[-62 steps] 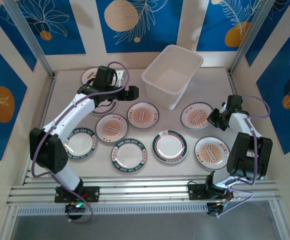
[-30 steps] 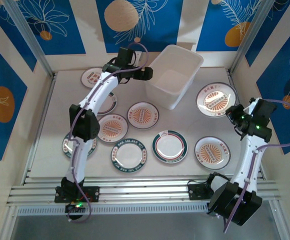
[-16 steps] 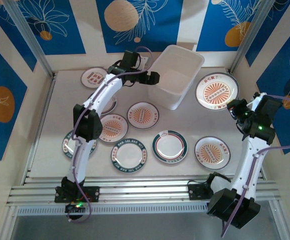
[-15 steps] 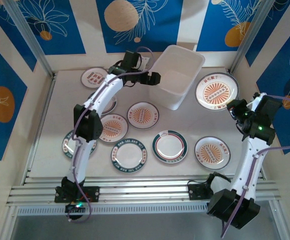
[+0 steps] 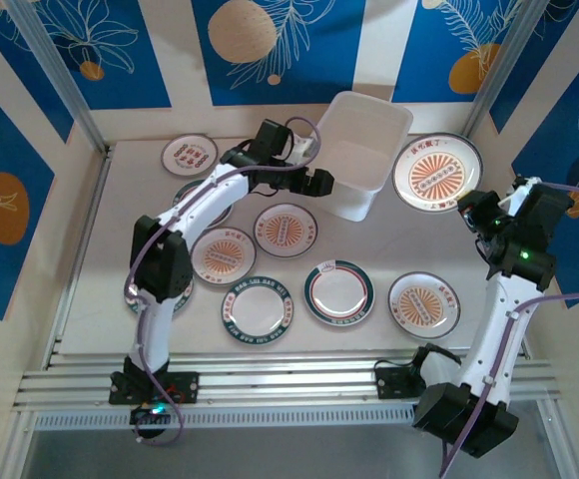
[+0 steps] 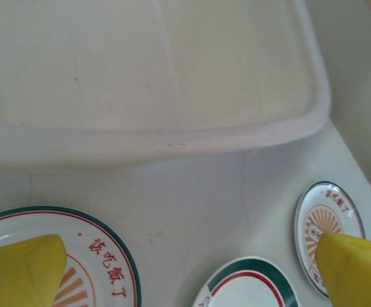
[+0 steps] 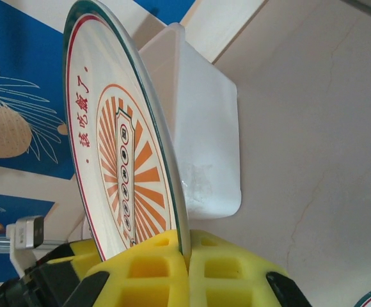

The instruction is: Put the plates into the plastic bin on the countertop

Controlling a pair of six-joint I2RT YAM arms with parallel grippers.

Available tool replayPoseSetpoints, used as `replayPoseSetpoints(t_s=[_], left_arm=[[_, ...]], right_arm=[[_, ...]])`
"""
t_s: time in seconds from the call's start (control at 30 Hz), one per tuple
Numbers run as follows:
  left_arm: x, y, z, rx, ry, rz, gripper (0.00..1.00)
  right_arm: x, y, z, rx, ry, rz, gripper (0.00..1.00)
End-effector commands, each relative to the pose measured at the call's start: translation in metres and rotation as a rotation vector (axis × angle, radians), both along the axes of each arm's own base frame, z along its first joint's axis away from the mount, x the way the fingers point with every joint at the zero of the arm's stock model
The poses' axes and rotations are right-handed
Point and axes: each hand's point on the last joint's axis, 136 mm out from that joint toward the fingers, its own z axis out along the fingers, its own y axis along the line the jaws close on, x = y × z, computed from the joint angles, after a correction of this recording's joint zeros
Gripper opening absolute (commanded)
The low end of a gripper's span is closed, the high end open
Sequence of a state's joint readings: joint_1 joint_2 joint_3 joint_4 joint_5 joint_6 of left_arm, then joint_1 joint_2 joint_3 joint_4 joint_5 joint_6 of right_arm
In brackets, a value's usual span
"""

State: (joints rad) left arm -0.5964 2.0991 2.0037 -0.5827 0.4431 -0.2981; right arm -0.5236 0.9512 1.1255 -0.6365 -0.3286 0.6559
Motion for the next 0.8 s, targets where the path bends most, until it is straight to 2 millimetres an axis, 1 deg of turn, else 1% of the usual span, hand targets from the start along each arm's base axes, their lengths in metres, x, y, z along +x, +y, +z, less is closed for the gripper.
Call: replayPoseSetpoints(t_s=[0.0, 0.17, 0.23, 0.33, 0.53, 0.6, 0.7, 0.77], left_arm=[[-0.006, 0.002, 0.036, -0.045, -0.071, 0.010, 1.00], [0.019, 0.027, 0.052, 0.047, -0.171, 0.125, 1.00], [0.032, 0.033, 0.049, 0.092, -0.178, 0.172, 1.00], [0.045, 0.030, 0.040, 0.115, -0.188, 0.182, 1.00], [0.065, 0.015, 0.022, 0.112, -0.188, 0.166, 1.00], [0.074, 0.015, 0.015, 0.135, -0.207, 0.176, 1.00], [0.089, 0.020, 0.006, 0.190, -0.241, 0.214, 1.00], [0.097, 0.023, 0.004, 0.211, -0.270, 0.238, 1.00]], right_arm=[[0.005, 0.007, 0.023, 0.007, -0.065, 0.037, 0.00], [0.007, 0.008, 0.026, 0.010, -0.071, 0.048, 0.00], [0.008, 0.009, 0.025, 0.014, -0.068, 0.050, 0.00], [0.009, 0.010, 0.023, 0.020, -0.065, 0.055, 0.00], [0.008, 0.018, 0.020, 0.028, -0.064, 0.068, 0.00], [0.008, 0.020, 0.021, 0.028, -0.064, 0.071, 0.00], [0.009, 0.023, 0.021, 0.031, -0.065, 0.079, 0.00], [0.009, 0.024, 0.020, 0.031, -0.063, 0.082, 0.00]])
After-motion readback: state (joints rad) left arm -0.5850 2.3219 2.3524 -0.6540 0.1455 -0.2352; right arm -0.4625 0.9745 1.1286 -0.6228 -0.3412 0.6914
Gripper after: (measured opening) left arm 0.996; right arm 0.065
